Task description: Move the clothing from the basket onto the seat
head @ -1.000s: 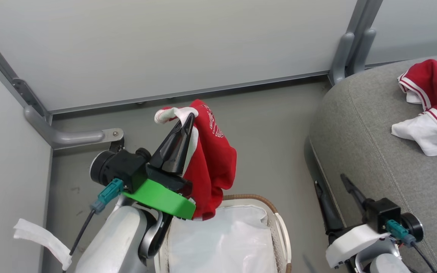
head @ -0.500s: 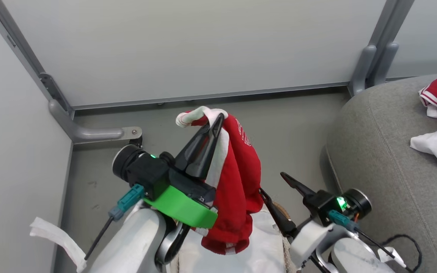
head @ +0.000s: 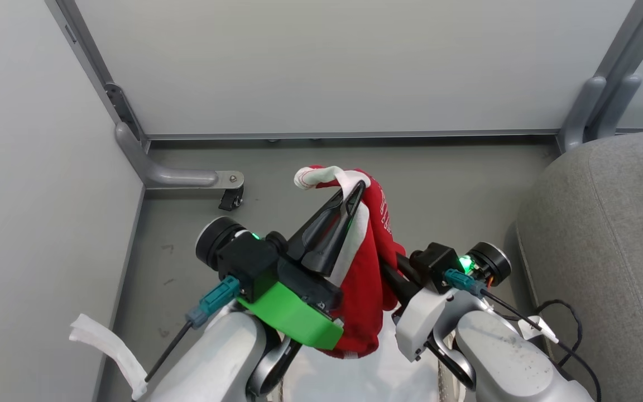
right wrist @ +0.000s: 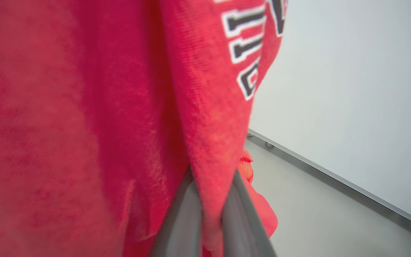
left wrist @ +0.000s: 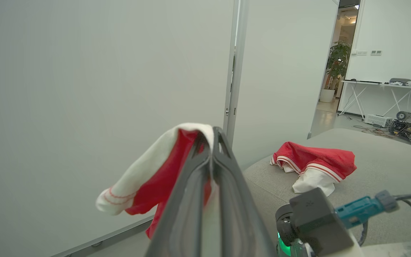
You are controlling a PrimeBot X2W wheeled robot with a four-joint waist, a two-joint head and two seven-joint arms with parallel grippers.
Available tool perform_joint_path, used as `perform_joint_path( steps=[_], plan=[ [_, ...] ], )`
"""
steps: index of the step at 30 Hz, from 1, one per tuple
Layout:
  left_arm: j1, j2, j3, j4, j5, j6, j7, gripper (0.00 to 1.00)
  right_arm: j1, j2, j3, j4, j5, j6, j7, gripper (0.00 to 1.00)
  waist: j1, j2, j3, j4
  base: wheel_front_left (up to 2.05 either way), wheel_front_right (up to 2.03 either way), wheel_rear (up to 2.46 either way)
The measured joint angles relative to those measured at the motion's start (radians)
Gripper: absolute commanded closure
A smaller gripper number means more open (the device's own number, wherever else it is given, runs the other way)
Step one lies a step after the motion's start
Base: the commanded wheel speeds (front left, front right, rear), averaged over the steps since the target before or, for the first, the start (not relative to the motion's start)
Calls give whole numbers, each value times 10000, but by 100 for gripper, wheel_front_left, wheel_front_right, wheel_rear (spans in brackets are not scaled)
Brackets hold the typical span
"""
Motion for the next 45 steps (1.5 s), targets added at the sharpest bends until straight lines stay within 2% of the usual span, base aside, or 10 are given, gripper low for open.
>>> perform_joint_path(
  steps=[4, 5, 6, 13, 17, 32, 37, 40, 45],
  plan=[
    [5, 4, 305, 130, -10, 0, 2, 100, 104, 81, -199, -50, 52, 0, -2, 100, 0, 0, 110, 63, 0, 0, 0],
    [15, 4, 399, 134, 12, 0, 2, 67, 172, 90, -288, -104, 52, 0, 0, 100, 0, 0, 129, 37, 0, 0, 0],
    [30, -4, 483, 130, 33, 0, 0, 0, 233, 100, -385, -173, 50, 0, 0, 100, 0, 0, 141, 4, 0, 0, 0],
    [311, -38, 976, 399, 322, 0, 2, 0, 988, 86, -1457, -1210, 136, 0, 0, 100, 0, 0, 203, -553, 0, 0, 0],
    [561, 12, 1300, 679, 353, 0, 0, 0, 1555, 105, -1873, -1954, 230, -2, 2, 100, 0, 0, 219, -1105, 0, 0, 0],
    [1214, 63, 1875, 978, 552, 0, 0, 0, 2688, 182, -2523, -3367, 330, -2, 4, 100, 0, 0, 348, -4168, 0, 0, 0],
    [1281, 102, 1810, 1028, 575, 0, 0, 0, 2798, 150, -2830, -3626, 207, -2, 2, 100, 0, 0, 471, -5167, 0, 0, 0],
    [1279, 151, 1722, 1014, 610, 0, 0, 0, 2643, -86, -2872, -3797, 67, 0, 4, 100, 0, 0, 614, -5694, 0, 0, 0],
    [1064, 493, 1532, 951, 646, 0, 0, 0, 1235, -761, -3126, -4535, -242, 0, 2, 100, 0, 1, 1208, -6230, 0, 0, 0]
  ],
)
